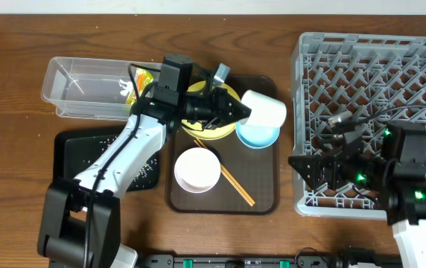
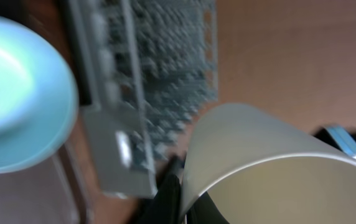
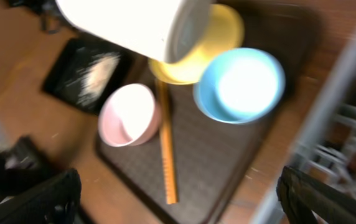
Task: Sort waste into correct bins and load items into the dishwasher rack
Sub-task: 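Hand the white cup from the left gripper to the right gripper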
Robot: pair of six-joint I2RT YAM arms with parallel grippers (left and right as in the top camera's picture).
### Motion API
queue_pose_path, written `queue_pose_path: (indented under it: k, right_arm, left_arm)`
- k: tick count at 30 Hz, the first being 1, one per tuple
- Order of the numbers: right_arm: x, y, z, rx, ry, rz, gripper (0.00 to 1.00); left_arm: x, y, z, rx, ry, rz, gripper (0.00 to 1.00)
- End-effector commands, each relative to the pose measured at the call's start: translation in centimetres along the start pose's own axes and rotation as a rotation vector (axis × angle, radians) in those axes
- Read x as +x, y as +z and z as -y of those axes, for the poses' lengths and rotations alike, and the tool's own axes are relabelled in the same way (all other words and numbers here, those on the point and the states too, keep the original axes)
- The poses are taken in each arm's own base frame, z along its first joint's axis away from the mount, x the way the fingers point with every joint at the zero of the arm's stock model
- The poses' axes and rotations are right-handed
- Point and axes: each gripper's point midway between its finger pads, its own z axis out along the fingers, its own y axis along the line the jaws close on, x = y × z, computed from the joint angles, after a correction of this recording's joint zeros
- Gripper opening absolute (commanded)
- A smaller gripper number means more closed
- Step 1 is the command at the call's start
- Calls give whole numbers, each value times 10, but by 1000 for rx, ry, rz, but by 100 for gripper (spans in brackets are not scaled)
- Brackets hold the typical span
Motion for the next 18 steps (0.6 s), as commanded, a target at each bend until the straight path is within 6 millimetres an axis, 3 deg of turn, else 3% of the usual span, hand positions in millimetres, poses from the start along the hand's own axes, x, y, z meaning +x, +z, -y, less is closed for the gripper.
queue_pose_path:
  k: [1, 7, 11, 18]
  right_arm:
    - [-7, 6, -29, -212, -125, 21, 99]
    - [-28, 18, -30, -349, -181, 85, 99]
    - [-46, 15, -46, -513, -257, 166, 99]
    - [-50, 17, -45, -547, -278, 184, 94]
  left_arm:
    - [23, -1, 25, 128, -31, -140, 6]
    - [31, 1, 30, 153, -29, -178, 6]
    - [35, 3, 32, 157, -31, -193, 6]
    - [41, 8, 35, 160, -50, -219, 6]
